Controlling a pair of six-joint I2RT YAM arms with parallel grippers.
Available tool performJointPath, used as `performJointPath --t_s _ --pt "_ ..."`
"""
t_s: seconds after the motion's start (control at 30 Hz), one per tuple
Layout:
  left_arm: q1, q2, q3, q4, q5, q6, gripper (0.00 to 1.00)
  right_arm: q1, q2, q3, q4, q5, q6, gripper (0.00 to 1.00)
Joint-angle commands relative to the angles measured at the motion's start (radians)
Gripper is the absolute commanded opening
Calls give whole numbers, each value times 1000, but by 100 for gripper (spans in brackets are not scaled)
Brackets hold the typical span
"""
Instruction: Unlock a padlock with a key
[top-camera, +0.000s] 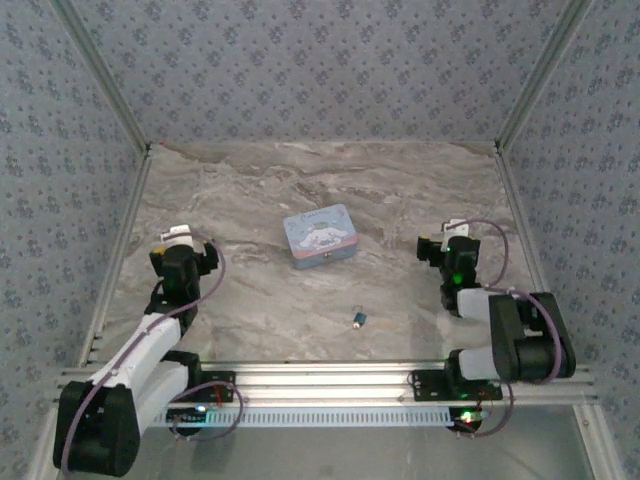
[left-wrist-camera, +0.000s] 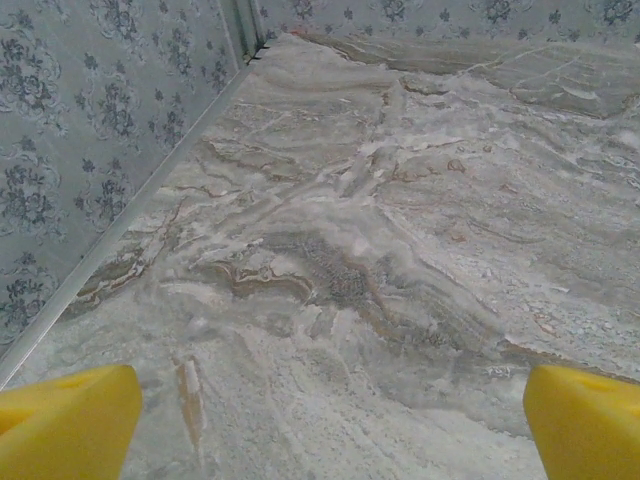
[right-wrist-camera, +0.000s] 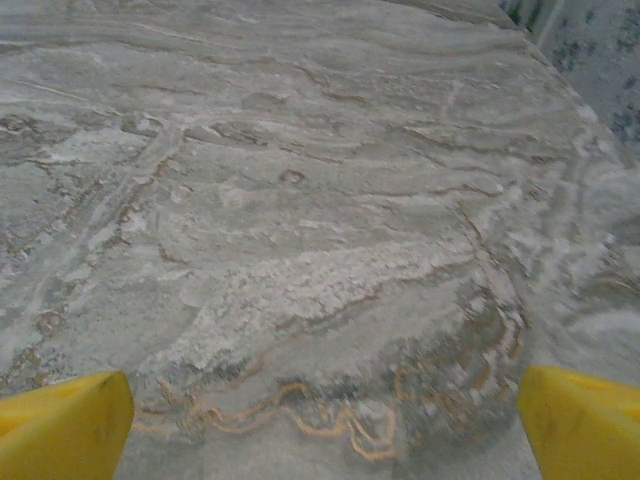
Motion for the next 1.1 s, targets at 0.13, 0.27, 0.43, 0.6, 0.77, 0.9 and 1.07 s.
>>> performJointPath --t_s 0.13,0.27,0.43,0.6,0.77,0.9,1.07 --pt "45 107 -10 235 103 56 98 -39 109 16 196 -97 -31 100" --pt "62 208 -15 371 174 104 98 -74 123 94 66 -105 10 100" --pt "80 359 -9 533 292 170 98 -72 118 96 55 -100 9 100" --pt "92 543 -3 687 375 177 98 -71 117 95 51 -100 8 100" --pt "116 608 67 607 352 138 98 -71 117 96 52 -99 8 100" --pt "191 630 119 539 435 77 98 -65 115 95 53 -93 4 100" --pt "186 628 122 529 428 81 98 -58 116 95 54 -82 -1 100"
